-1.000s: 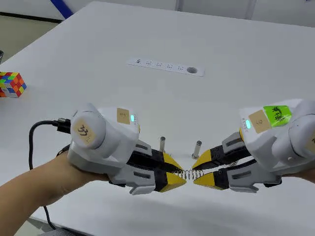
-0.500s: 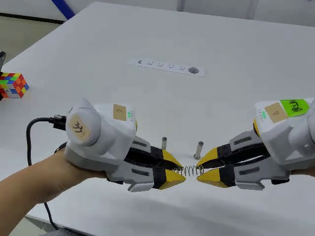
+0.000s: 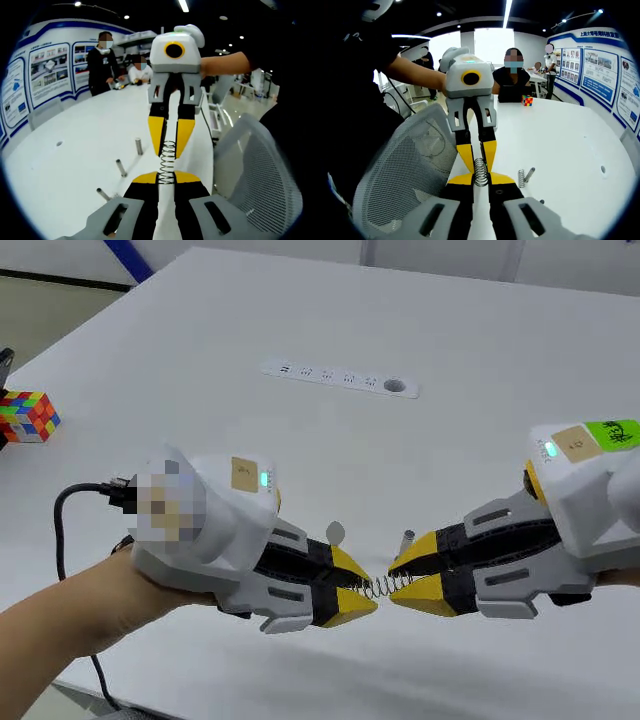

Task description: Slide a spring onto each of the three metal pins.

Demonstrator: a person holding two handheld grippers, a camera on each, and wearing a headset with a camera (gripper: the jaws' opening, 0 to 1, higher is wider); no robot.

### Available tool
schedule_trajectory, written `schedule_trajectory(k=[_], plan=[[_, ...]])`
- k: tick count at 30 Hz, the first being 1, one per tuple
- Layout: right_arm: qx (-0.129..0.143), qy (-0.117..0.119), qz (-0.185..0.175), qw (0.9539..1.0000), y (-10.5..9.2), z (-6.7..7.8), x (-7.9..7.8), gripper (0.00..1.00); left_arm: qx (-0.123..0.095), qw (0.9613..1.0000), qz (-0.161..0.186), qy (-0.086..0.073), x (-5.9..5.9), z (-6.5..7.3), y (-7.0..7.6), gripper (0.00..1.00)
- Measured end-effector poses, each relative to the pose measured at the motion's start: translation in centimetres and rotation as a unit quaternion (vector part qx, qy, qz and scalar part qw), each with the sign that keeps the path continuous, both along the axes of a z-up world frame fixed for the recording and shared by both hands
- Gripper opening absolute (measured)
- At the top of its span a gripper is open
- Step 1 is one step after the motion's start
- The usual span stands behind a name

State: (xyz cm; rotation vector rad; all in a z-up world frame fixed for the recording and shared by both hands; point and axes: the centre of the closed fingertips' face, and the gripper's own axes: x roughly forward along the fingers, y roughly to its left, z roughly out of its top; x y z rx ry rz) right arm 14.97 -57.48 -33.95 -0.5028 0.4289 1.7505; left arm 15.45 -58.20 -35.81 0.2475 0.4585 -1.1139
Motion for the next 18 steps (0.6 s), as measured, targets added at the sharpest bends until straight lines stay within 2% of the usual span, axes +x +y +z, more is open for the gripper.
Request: schedule_trajectory(k=[2,7,10,14,18], plan=[[0.012,0.015,-0.007,0.9998,0.2,0.5,0.0,0.11,-0.002,1.0,0.001,-0.001,0.0,0.1,0.1,0.1],[0.023,0.022,-0.009,0.9995,0.6,1.0,-0.1,0.11,0.0,1.0,0.001,-0.004,0.0,0.1,0.1,0.1],[0.038,0.037,-0.017,0.9985,1.2,1.6,-0.2,0.11,0.002,1.0,0.001,-0.008,0.1,0.1,-0.1,0.1],[0.05,0.036,-0.02,0.9979,1.6,2.2,-0.1,0.11,-0.002,0.9998,0.005,-0.017,0.4,0.3,-0.2,0.1],[0.06,0.047,-0.03,0.9966,2.0,2.6,0.1,0.11,-0.007,0.9997,0.007,-0.02,0.5,0.6,-0.3,0.1]])
